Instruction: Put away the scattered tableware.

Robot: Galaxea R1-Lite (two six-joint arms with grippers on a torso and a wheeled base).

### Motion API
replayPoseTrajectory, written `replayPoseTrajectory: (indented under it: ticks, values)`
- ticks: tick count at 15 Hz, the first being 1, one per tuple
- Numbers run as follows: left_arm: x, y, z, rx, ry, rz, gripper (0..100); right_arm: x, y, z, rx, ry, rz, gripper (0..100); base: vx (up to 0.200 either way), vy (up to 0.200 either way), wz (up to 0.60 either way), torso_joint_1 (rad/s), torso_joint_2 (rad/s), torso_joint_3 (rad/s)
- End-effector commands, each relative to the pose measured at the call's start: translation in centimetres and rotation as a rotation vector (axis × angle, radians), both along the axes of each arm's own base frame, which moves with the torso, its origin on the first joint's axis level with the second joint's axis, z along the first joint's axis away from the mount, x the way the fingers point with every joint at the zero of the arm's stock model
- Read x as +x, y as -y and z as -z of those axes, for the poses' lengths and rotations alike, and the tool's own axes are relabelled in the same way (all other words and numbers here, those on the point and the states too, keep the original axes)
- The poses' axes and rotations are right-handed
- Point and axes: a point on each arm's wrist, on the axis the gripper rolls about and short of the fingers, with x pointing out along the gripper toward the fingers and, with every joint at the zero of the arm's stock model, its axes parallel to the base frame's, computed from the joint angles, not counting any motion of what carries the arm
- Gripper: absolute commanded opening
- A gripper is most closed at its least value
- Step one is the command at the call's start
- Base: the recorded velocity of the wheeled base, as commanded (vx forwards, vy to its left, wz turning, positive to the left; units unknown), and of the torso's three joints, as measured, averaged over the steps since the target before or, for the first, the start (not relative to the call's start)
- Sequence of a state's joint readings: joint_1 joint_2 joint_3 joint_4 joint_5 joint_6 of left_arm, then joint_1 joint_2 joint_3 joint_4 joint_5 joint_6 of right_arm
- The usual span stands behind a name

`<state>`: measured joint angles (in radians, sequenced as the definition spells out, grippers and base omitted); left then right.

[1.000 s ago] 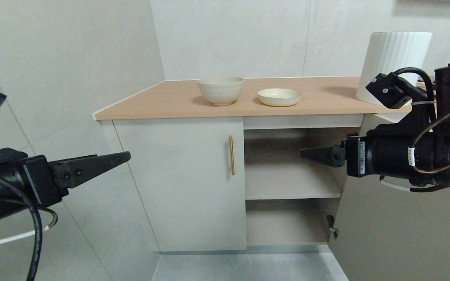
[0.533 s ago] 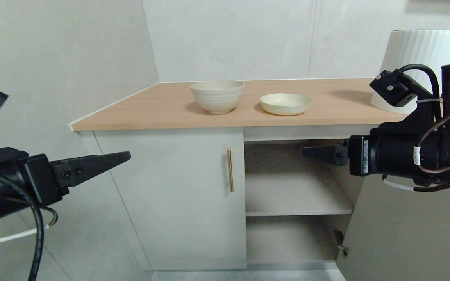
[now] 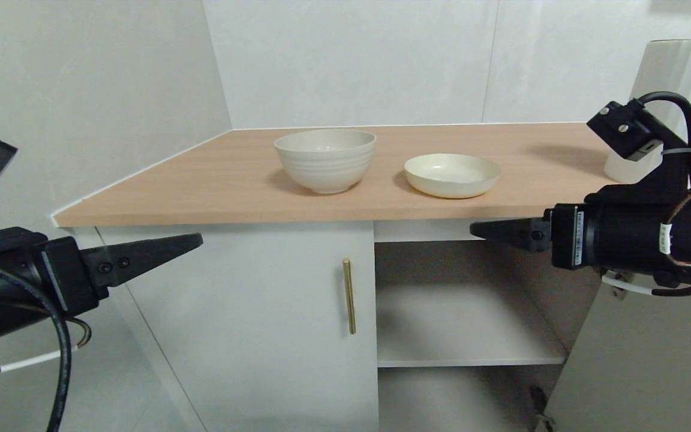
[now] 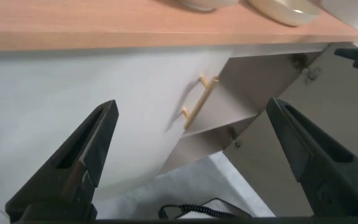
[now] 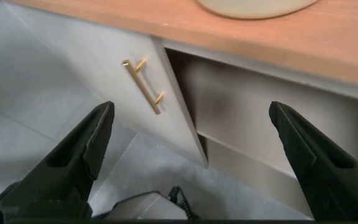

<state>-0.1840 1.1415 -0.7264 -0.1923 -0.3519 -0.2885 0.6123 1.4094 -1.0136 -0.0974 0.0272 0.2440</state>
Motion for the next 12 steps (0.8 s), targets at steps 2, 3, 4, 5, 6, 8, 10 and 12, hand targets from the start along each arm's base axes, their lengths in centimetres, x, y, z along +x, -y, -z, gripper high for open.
replayPoseTrajectory:
  ticks: [2,3,4,5,6,8,10,12]
  values:
    - [0.07,0.02,0.02,0.000,-0.001,0.001,100,-1.00,0.67,-0.26,0.008,0.020,-0.003,100,0.000,0.000,0.00,0.000,0.00,0.000]
    - [0.07,0.02,0.02,0.000,-0.001,0.001,100,-0.97,0.65,-0.33,0.015,0.030,-0.003,100,0.000,0.000,0.00,0.000,0.00,0.000]
    - [0.07,0.02,0.02,-0.001,-0.002,0.001,100,-0.96,0.64,-0.33,0.017,0.032,-0.003,100,0.000,0.000,0.00,0.000,0.00,0.000]
    - [0.07,0.02,0.02,0.000,-0.001,0.002,100,-0.97,0.64,-0.28,0.015,0.032,-0.003,100,0.000,0.000,0.00,0.000,0.00,0.000]
    - [0.07,0.02,0.02,0.000,-0.001,0.002,100,-0.94,0.62,-0.20,0.011,0.031,-0.006,100,0.000,0.000,0.00,0.000,0.00,0.000]
    - [0.11,0.03,0.04,-0.001,-0.003,0.002,100,-0.77,0.50,0.00,0.007,0.024,-0.006,100,0.000,0.000,0.00,0.054,-0.21,-0.161]
    - [0.22,0.05,0.16,0.000,-0.010,0.004,100,-0.64,0.40,0.15,0.004,0.019,-0.007,100,0.000,0.000,0.00,0.037,-0.21,-0.273]
    - [0.48,0.10,0.34,0.002,-0.020,0.004,100,-0.29,0.19,0.46,-0.004,0.008,-0.011,100,0.000,0.000,0.00,0.188,-0.47,-0.310]
